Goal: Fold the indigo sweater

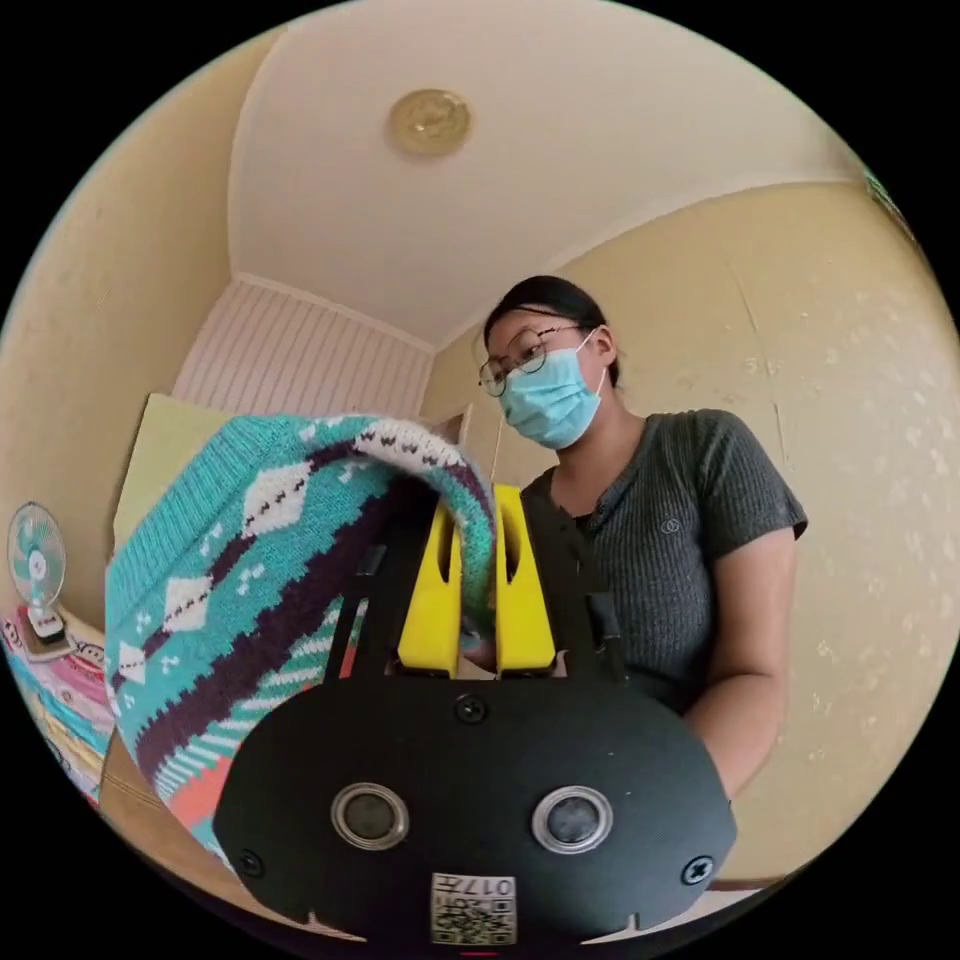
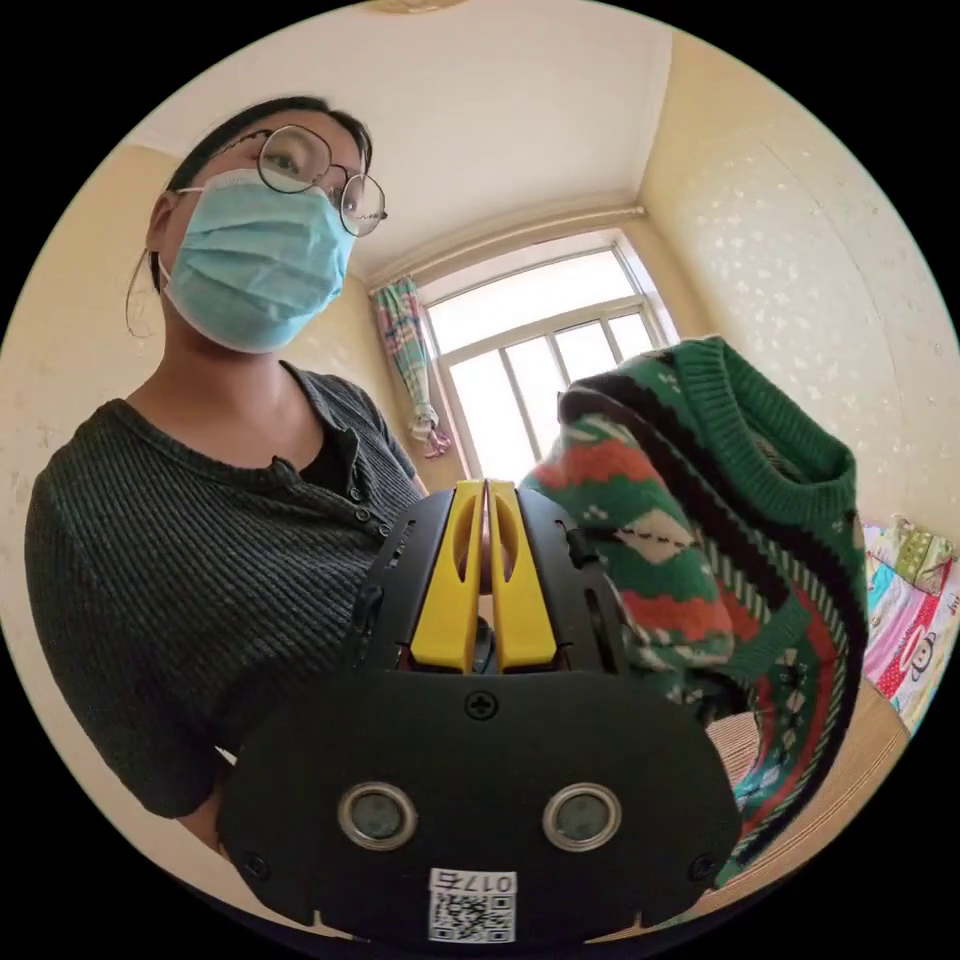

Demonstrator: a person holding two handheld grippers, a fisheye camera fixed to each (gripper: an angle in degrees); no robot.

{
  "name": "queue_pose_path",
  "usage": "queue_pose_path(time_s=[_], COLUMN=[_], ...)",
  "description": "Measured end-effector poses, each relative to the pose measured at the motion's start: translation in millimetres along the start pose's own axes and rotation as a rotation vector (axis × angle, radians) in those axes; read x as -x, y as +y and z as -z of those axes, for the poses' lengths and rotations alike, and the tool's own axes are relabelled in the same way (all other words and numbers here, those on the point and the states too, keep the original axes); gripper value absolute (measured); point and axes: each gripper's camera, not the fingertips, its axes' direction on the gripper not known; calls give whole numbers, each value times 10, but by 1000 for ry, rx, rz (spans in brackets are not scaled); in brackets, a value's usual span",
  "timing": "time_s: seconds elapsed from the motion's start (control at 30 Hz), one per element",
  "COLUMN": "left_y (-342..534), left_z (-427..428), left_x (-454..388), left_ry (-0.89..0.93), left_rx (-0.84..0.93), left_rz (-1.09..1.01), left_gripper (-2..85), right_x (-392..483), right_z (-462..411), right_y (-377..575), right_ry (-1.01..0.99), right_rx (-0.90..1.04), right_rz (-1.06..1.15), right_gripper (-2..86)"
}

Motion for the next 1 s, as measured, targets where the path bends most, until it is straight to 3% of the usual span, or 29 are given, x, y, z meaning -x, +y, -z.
queue_pose_path(time_s=[0.17,0.27,0.33,0.47,0.6,0.7,0.77,0.9,1.0], left_y=[-274,-303,-312,-311,-229,-128,-98,-214,-335], left_z=[-42,-335,-511,-722,-753,-775,-849,-957,-830], left_x=[-444,-640,-796,-1125,-1345,-1405,-1369,-1333,-1525], left_ry=[283,376,382,440,479,538,578,560,520], left_rx=[-194,-221,-221,-262,-353,-449,-485,-444,-407], left_rz=[-219,-248,-261,-317,-358,-398,-397,-333,-341], left_gripper=[54,55,55,55,55,54,54,54,55], right_x=[-16,-389,-801,-1471,-2010,-2301,-2547,-2932,-2924], right_z=[-17,-335,-676,-1210,-1349,-1350,-1441,-1484,-1064], right_y=[251,549,864,1461,1944,1986,1951,1874,1773], right_ry=[399,595,536,451,354,359,327,-43,140], right_rx=[46,144,229,406,310,235,290,295,181], right_rz=[-36,-114,-168,-332,-480,-484,-471,-396,-424], right_gripper=[42,148,204,191,159,197,215,59,47])
